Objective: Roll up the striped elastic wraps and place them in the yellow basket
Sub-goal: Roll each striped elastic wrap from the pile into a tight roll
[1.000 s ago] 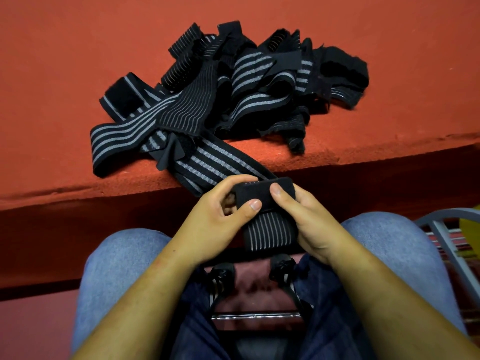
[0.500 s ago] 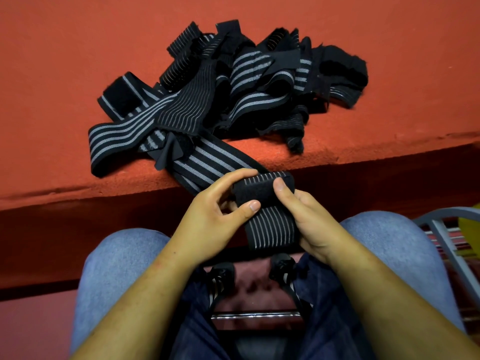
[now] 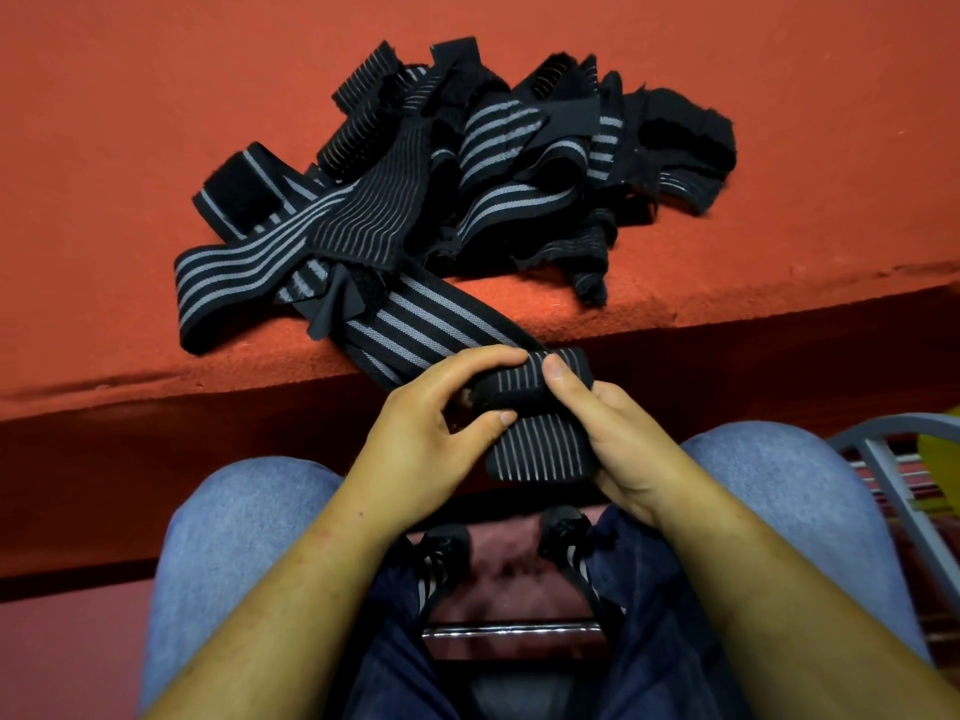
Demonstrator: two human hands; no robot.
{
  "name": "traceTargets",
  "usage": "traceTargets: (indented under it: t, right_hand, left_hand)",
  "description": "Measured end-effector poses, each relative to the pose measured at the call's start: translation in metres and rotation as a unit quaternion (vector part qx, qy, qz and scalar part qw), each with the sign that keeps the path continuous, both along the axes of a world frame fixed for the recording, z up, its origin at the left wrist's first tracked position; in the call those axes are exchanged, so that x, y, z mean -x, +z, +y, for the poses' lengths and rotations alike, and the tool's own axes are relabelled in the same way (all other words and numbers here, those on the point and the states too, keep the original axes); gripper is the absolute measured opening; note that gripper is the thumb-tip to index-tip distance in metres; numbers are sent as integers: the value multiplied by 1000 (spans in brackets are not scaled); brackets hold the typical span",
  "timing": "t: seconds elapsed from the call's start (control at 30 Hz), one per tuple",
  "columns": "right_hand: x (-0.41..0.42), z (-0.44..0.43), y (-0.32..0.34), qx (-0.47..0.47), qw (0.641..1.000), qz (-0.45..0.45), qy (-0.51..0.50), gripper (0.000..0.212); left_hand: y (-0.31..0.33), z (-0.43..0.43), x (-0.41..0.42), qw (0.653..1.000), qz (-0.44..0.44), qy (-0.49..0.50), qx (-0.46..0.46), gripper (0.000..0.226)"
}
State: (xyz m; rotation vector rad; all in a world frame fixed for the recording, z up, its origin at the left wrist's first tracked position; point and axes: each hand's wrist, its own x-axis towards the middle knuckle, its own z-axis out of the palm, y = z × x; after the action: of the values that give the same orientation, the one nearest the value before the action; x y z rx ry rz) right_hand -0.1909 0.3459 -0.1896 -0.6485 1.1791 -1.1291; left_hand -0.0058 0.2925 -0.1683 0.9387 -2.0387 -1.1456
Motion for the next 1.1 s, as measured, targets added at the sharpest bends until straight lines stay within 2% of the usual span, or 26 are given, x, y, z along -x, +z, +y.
traceTargets:
  t: [0.1,0.17,0.3,0.5,0.6,0.73,0.83,1.0,1.1]
  right_hand:
    - [0,0,0,13,1000,-11,-17,52]
    - [0,0,-1,24,999,-6,-28,46]
    - [2,-1,-4,50,998,0,-48,38]
    - [1,0,-6,62,997,12,-49,27]
    - [0,1,-5,59,998,7,-33,35]
    - [-1,1,-5,48,998,28,-32,63]
    - [0,1,-7,62,996,54,-28,68]
    - [4,0,-8,87,992,80,-50,39]
    - [4,1,-6,105,988,99,-54,31]
  left_hand:
    - [0,1,-1,1000,-13,5,-2,48]
    - [1,0,-1,999,-9,16,-39,48]
    - [-3,-2,0,992,5,-3,-126,44]
    - [-6,-3,0,988,8,-4,-153,35]
    - [-6,-3,0,988,15,-3,-154,34]
    - [-9,-4,-1,991,-2,-13,-134,40]
    - [-8,-3,0,993,-8,-9,-117,44]
    - [-7,-2,1,988,3,-16,-155,54]
    - [-7,-2,2,986,-3,-20,-165,59]
